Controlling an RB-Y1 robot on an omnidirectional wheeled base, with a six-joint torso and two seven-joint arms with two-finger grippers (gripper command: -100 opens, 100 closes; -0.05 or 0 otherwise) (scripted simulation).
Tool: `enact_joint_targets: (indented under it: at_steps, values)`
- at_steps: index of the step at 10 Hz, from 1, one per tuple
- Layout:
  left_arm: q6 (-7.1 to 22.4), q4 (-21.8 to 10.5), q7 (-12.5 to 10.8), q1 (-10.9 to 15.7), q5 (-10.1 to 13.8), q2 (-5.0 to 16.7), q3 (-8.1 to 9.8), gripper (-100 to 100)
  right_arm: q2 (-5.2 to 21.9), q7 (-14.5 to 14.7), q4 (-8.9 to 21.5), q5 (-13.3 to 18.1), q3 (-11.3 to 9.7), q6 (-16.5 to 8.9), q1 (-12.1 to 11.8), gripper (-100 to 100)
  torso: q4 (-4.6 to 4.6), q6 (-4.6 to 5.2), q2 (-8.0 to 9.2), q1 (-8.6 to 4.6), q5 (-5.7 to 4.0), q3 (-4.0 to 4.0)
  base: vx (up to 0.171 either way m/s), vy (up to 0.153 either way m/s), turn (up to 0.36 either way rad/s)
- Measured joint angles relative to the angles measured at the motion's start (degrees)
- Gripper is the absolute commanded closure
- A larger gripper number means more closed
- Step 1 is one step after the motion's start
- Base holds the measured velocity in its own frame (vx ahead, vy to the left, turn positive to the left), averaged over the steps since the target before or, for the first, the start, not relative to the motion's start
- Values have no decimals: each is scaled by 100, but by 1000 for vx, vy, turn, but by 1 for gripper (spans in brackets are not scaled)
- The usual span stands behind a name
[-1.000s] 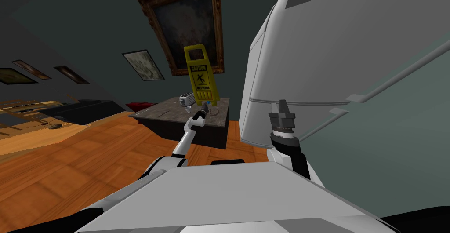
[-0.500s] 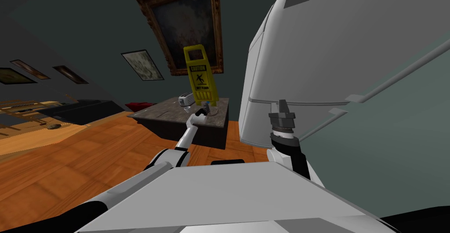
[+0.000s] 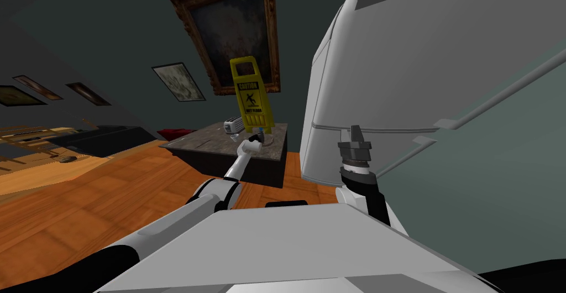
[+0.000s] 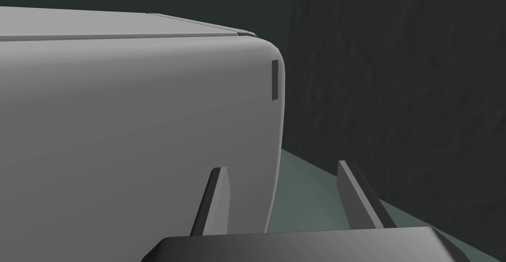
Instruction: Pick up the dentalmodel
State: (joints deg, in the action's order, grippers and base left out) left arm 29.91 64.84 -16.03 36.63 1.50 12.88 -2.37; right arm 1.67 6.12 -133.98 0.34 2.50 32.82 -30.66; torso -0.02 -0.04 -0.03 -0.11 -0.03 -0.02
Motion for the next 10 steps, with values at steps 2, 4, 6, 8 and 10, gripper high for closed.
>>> enact_joint_targets:
  at_steps: [2,4,6,8,10]
  values:
    - [265,-230,-10,201,-1,-5,-4,-100,0,0,0,0,0,0,0,0,1,0,0,4,1,1,8,-20,4]
    - [579,-564,-13,480,22,2,-6,-100,0,0,0,0,0,0,0,0,1,0,0,1,0,0,8,-26,5]
    - [789,-840,-10,618,40,8,-5,-100,0,0,0,0,0,0,0,0,0,-2,1,8,2,1,7,-17,4]
    - [1086,-1111,-11,836,39,-1,-3,-100,0,0,0,0,0,0,0,0,0,-1,-1,5,1,0,16,-22,4]
    - [1412,-1366,-16,1037,35,-13,1,-100,0,0,0,0,0,0,0,0,-1,-1,-3,4,1,-2,21,-24,4]
